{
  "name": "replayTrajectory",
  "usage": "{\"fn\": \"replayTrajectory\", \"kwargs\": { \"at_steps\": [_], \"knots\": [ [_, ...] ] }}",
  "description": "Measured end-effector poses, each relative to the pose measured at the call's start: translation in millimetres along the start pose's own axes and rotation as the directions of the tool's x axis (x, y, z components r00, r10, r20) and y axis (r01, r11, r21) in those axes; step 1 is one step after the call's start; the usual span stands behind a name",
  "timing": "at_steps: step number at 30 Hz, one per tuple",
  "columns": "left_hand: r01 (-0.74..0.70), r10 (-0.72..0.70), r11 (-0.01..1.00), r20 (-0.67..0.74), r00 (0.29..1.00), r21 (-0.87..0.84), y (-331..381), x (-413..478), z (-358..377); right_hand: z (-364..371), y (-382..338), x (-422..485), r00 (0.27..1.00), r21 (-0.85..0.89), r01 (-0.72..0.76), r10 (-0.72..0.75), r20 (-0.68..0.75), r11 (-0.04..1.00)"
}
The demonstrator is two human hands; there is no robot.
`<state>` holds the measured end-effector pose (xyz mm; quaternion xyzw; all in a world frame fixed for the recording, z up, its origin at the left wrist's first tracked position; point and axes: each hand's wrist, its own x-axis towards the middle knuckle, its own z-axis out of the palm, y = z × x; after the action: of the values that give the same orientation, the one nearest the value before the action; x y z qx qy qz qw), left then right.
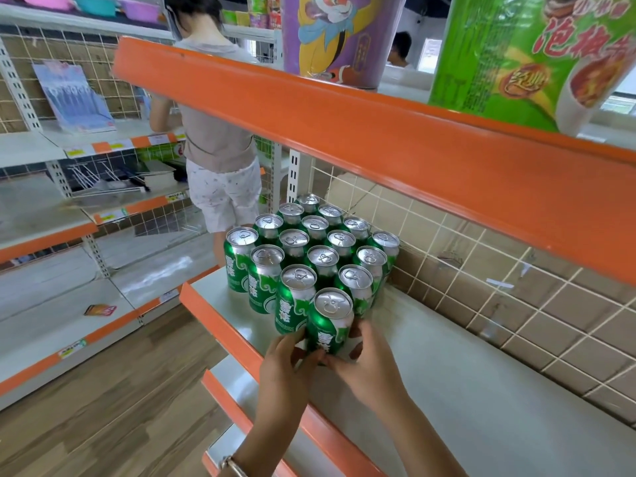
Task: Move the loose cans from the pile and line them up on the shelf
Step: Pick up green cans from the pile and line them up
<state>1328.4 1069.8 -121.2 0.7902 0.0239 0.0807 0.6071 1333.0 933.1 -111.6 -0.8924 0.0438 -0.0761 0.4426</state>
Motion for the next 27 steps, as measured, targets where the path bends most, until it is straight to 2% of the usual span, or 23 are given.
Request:
{"fn": "replayTrajectory", "kwargs": {
  "at_steps": [7,12,16,19,22,27],
  "knots": [
    [-0.022,0.022,1.0,-0.006,1.0,0.019,1.2,-0.2,-1.7,12.5,-0.1,-7.4,0.993,-0.017,-0.05,0.048,-0.11,0.999],
    [-0.029,0.029,0.999,0.015,0.999,0.013,3.2,2.6,-5.7,15.3,-0.1,-9.9,0.996,0.017,-0.077,0.077,-0.04,0.997],
    [-0.006,0.005,0.997,0.02,1.0,0.071,11.9,-7.4,0.8,5.7,0.9,-10.9,0.996,-0.025,-0.078,0.079,0.031,0.997],
    [-0.159,0.145,0.984,0.165,0.976,0.074,20.4,-24.0,20.1,-15.0,5.6,-15.7,0.993,0.007,-0.115,0.115,-0.006,0.993],
    [-0.306,0.26,0.949,0.363,0.895,0.077,24.8,-32.6,48.9,-43.9,17.8,-27.2,0.983,0.029,-0.16,0.162,-0.088,0.987],
    [-0.242,0.138,0.964,0.579,0.804,0.106,49.8,-37.1,91.2,-100.2,45.6,-68.5,0.926,0.039,-0.264,0.265,-0.268,0.964]
  ]
}}
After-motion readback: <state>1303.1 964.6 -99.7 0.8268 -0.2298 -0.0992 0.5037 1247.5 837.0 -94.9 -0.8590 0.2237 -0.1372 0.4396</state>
